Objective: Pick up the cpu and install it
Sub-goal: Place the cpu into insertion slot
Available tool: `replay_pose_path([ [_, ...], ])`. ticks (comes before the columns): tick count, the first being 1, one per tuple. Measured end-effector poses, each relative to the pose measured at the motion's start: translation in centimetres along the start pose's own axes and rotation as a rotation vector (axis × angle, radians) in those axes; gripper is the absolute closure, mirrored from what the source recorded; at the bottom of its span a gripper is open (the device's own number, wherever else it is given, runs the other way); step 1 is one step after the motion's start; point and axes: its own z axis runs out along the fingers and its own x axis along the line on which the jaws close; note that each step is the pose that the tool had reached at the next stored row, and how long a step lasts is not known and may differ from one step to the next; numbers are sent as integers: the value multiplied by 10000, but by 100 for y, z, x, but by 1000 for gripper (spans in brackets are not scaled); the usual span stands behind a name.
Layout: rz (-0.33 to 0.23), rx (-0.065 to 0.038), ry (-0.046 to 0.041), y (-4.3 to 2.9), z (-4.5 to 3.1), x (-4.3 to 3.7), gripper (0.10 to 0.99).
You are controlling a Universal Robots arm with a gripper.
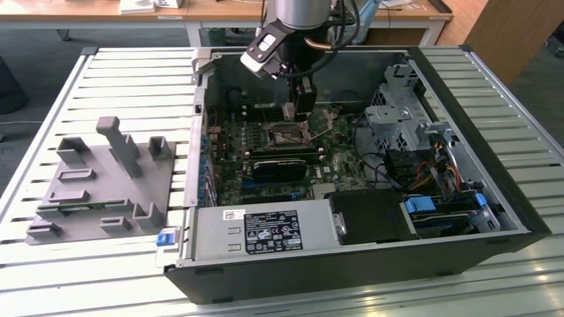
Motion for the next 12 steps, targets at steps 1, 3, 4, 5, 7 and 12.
replay_pose_path([
  [1,0,0,0,0,5,0,545],
  [3,0,0,0,-1,15,0,545],
  [4,0,0,0,-1,22,0,545],
  [5,0,0,0,-2,29,1,545],
  [7,0,0,0,-2,46,1,545],
  [12,0,0,0,-4,80,1,545],
])
